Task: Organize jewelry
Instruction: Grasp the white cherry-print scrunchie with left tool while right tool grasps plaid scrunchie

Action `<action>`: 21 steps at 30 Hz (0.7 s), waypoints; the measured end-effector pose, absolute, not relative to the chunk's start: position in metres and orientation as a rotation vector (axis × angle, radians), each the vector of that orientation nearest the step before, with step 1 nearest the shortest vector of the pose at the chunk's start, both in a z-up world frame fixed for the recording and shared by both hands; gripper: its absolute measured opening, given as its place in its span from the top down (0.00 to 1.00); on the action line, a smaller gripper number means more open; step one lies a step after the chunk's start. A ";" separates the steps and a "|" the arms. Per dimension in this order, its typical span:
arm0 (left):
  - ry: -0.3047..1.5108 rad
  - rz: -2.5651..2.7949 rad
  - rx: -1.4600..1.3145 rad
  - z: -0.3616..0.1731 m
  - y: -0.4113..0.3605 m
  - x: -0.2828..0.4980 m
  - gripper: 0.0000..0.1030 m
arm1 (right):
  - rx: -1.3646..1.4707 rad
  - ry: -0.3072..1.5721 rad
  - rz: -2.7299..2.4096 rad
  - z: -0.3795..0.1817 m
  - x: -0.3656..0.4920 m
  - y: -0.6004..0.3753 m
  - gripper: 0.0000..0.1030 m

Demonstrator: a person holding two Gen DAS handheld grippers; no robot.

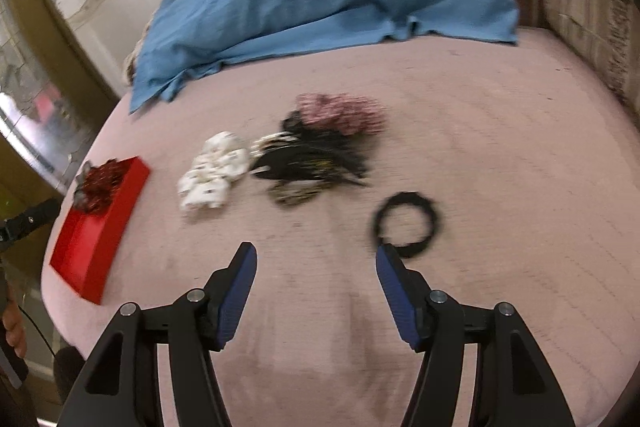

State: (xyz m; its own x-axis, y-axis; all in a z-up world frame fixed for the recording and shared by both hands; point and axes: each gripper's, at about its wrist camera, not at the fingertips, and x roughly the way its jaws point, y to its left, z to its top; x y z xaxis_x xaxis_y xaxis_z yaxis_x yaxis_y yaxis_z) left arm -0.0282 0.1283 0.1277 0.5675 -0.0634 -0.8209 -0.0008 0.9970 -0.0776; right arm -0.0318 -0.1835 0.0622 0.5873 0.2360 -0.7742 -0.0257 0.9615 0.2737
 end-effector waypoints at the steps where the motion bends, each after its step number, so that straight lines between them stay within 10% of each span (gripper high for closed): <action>1: 0.981 -0.045 -0.073 0.122 0.123 -0.024 0.22 | 0.245 0.931 0.144 0.061 -0.031 -0.188 0.33; 21: 1.100 -0.146 -0.123 0.050 0.068 0.063 0.22 | 0.335 0.873 0.152 0.060 0.069 -0.215 0.31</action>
